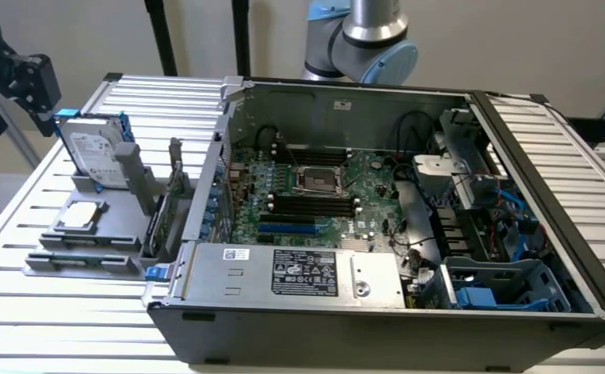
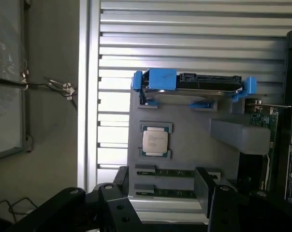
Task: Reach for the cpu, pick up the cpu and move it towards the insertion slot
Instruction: 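Pick up the cpu and move it towards the insertion slot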
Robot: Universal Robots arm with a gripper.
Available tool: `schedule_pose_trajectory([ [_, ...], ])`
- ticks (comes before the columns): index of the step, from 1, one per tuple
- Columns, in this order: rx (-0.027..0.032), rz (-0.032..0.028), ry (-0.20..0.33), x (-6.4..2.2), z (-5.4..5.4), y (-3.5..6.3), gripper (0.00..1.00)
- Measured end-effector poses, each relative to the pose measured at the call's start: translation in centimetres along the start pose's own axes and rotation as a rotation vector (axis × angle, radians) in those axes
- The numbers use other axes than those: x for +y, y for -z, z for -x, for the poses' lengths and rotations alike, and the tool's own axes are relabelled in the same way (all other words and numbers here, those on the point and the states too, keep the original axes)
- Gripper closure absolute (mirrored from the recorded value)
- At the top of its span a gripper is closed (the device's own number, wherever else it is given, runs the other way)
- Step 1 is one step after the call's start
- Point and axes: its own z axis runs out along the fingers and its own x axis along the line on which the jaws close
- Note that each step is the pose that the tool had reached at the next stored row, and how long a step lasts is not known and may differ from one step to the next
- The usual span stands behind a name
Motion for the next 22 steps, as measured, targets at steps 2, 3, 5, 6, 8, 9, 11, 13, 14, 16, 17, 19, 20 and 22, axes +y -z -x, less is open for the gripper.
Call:
schedule_pose_trajectory([
  [2,0.0,0.0,0.0,-0.05,0.0,-0.37,0.35],
  [3,0.0,0.0,0.0,-0.07,0.1,-0.54,0.35],
  [5,-0.0001,0.0,0.0,-0.12,0.1,-0.91,0.35],
  [6,0.0,0.0,0.0,-0.14,0.1,-1.08,0.35],
  [8,0.0001,-0.0001,0.0,-0.18,0.2,-1.44,0.35],
  [9,0.0001,-0.0001,0.0,-0.2,0.2,-1.63,0.35],
  [11,0.0,0.0,0.0,-0.25,0.3,-1.99,0.35],
  [13,0.0001,0.0,0.0,-0.29,0.3,-2.36,0.35],
  [14,0.0002,-0.0001,0.0,-0.31,0.4,-2.53,0.35],
  [16,0.0,-0.0001,0.0,-0.33,0.4,-2.89,0.35],
  [17,0.0001,-0.0001,0.0,-0.33,0.4,-3.07,0.35],
  [19,0.0001,-0.0001,0.0,-0.35,0.4,-3.43,0.35],
  [20,-0.0001,0.0,0.0,-0.36,0.4,-3.62,0.35],
  [22,0.0001,-0.0001,0.0,-0.37,0.4,-3.97,0.35],
])
